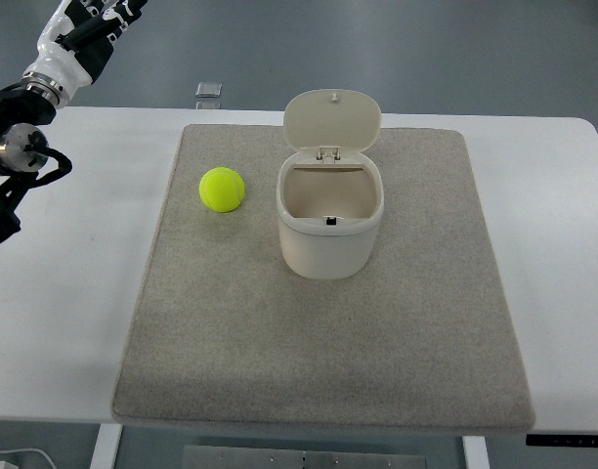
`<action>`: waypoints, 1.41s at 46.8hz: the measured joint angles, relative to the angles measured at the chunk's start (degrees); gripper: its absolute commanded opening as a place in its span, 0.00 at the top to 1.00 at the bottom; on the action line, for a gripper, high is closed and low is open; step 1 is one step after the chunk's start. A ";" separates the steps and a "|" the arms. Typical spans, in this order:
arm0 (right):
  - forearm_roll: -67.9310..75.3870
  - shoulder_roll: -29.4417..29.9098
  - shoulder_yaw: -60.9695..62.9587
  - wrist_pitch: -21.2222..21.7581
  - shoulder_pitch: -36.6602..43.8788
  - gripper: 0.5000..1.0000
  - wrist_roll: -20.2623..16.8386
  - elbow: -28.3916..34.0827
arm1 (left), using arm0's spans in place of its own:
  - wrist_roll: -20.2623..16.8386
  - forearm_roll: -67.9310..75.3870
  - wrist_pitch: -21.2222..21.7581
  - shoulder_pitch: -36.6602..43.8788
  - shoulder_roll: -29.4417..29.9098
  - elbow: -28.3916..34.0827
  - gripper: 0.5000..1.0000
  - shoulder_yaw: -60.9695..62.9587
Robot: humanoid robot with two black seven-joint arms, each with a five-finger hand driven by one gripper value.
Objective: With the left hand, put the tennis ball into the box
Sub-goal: 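Swing the left hand over the mat toward the tennis ball, then lower the left hand fingers around the yellow-green tennis ball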
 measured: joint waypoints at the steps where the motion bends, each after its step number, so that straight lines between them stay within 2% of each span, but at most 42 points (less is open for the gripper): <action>1: 0.00 0.00 0.00 0.00 0.00 0.12 0.00 0.01 | 0.59 -0.03 -0.17 -0.51 0.53 -0.44 0.04 1.11; 11: 0.00 0.00 0.00 0.00 0.00 0.12 0.00 -0.02 | 3.59 -0.07 -2.32 -5.34 7.87 -7.80 0.04 12.87; 18: 0.00 0.00 0.00 0.00 0.01 0.12 0.00 0.01 | 3.98 -0.04 -4.33 -9.87 10.44 -11.36 0.05 23.93; 35: 0.00 0.00 0.00 0.00 0.00 0.12 0.00 0.00 | 3.68 4.82 -4.88 -9.47 9.71 -11.29 0.08 30.54; 66: 0.00 0.00 0.00 0.00 0.00 0.12 0.00 0.02 | 3.40 31.80 -7.03 -9.02 6.06 -11.85 0.08 31.26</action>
